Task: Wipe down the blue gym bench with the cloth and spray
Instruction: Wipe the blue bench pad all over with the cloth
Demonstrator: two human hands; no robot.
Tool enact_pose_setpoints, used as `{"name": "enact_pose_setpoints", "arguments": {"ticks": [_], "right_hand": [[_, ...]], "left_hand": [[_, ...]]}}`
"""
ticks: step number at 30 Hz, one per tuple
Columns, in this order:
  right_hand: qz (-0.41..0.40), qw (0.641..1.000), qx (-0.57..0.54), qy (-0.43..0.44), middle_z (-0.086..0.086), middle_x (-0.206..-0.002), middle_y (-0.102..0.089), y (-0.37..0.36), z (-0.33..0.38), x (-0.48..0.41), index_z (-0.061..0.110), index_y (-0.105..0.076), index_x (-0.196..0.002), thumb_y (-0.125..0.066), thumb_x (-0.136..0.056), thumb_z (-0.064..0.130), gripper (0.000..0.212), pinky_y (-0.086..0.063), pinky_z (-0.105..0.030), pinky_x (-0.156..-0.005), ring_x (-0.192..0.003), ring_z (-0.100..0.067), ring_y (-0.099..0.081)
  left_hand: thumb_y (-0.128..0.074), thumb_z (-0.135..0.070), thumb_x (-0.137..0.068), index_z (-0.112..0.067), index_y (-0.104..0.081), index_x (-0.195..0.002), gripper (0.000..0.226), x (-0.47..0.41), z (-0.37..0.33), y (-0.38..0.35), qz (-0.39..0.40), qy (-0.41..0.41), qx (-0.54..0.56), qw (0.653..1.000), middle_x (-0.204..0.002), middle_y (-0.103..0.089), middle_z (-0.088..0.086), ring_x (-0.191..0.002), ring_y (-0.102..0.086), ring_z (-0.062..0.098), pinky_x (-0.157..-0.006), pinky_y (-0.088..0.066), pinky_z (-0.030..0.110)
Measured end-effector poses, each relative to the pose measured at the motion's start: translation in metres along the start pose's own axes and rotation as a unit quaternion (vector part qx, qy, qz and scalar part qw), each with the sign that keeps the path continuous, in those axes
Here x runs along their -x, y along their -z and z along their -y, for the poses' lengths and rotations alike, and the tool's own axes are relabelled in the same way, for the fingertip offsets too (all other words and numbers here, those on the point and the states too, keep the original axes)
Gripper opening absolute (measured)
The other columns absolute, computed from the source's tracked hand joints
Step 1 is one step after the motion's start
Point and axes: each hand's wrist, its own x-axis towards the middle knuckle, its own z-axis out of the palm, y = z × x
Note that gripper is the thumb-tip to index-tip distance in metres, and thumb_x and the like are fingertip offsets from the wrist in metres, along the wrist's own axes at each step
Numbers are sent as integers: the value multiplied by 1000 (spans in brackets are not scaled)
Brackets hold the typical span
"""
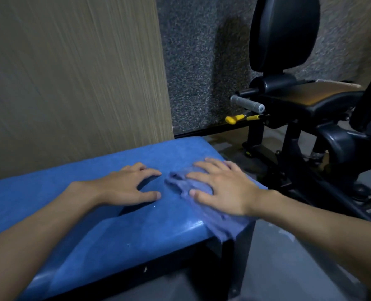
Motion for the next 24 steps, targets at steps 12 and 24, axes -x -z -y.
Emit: {"name": "enact_pose_setpoints", "arguments": {"ticks": [12, 24], "right_hand": [[67, 996, 46, 42, 6, -163, -3, 6, 28, 4, 48, -15, -148, -12, -80, 83, 77, 2, -56, -117, -149, -25, 7], [6, 976, -138, -169, 2, -154, -27, -10, -53, -76, 45, -31, -145, -38, -88, 67, 61, -28, -48, -113, -141, -29, -30]], "left_hand": [[-12, -86, -63, -50, -28, -145, 91, -2, 16, -1, -39, 14, -20, 999, -142, -36, -18, -134, -33, 12, -109, -29, 46], [-29, -74, -90, -53, -19, -147, 62, -10, 24, -11, -46, -31, -53, 997, -160, -18, -10, -146, -16, 10, -114, -20, 43]]}}
